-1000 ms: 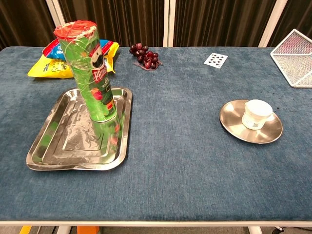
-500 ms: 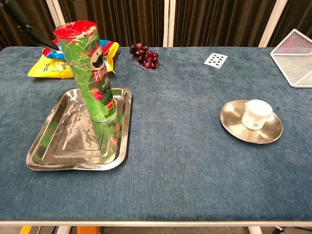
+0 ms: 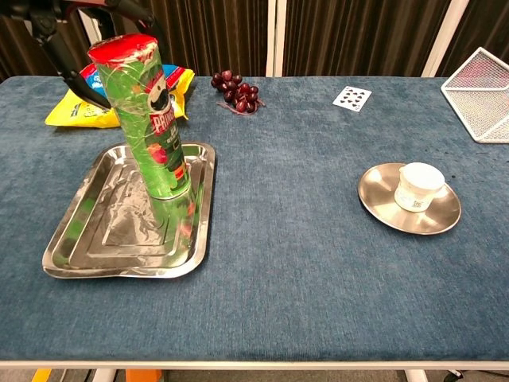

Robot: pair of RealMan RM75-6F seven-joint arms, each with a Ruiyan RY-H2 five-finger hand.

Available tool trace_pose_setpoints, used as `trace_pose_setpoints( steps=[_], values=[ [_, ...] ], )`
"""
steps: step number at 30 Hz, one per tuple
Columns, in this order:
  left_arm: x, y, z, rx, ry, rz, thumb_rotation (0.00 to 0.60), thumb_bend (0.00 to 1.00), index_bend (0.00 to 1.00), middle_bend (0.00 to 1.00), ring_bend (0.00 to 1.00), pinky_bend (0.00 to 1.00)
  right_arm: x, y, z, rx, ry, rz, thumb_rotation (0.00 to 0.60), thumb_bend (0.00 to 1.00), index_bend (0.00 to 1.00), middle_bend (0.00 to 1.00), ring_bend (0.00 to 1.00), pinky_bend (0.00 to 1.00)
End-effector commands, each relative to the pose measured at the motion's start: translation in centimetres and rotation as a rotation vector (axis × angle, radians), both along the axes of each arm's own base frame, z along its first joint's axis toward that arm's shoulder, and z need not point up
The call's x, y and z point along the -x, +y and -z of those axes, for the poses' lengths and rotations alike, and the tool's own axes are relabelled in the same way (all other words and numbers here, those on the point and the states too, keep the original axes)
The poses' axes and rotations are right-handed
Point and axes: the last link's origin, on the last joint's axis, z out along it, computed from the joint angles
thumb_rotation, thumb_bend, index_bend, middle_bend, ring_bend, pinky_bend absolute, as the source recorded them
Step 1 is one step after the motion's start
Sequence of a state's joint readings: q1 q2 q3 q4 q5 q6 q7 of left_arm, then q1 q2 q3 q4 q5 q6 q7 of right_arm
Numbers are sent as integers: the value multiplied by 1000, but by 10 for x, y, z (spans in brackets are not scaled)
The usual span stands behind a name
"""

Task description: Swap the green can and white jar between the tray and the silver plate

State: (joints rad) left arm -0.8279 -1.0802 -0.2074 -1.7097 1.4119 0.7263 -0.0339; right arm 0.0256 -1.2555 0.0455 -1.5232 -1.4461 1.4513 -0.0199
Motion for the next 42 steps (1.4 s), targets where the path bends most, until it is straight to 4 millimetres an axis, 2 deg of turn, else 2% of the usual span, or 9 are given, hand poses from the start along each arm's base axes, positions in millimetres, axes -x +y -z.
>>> trace_pose_setpoints(
  steps=[1, 9, 13, 17, 21, 27, 33, 38, 42],
  values=[
    [-2, 0, 4, -14, -8, 21, 600, 59, 402, 291, 220, 510, 1, 0, 0, 2, -1, 2, 600, 64, 0, 0, 0, 0],
    [-14, 4, 6, -43, -54, 56, 600, 135, 493, 440, 343, 617, 3, 0, -1, 7, -3, 8, 600, 65, 0, 0, 0, 0],
    [-24, 7, 3, -36, -61, 70, 600, 145, 502, 454, 354, 626, 4, 0, -2, 8, -3, 10, 600, 65, 0, 0, 0, 0],
    [-45, 14, 2, -18, -76, 95, 600, 145, 501, 455, 354, 632, 5, 0, -3, 11, -4, 13, 600, 65, 0, 0, 0, 0],
    [-70, 26, 12, 11, -65, 122, 600, 145, 501, 454, 354, 634, 6, 0, -3, 14, -9, 18, 600, 64, 0, 0, 0, 0],
    [-94, 43, 38, 48, -37, 131, 600, 145, 500, 454, 354, 635, 10, 1, -5, 21, -19, 24, 600, 66, 0, 0, 0, 0],
    [-98, 57, 56, 55, -6, 115, 600, 146, 500, 454, 353, 634, 13, 2, -6, 22, -26, 30, 600, 66, 0, 0, 0, 0],
    [-93, 61, 60, 47, 12, 106, 600, 146, 493, 438, 344, 624, 15, 2, -7, 25, -30, 32, 600, 65, 0, 0, 0, 0],
    [-90, 61, 59, 40, 8, 106, 600, 132, 403, 362, 282, 579, 15, 2, -8, 28, -31, 31, 600, 65, 0, 0, 0, 0]
  ],
)
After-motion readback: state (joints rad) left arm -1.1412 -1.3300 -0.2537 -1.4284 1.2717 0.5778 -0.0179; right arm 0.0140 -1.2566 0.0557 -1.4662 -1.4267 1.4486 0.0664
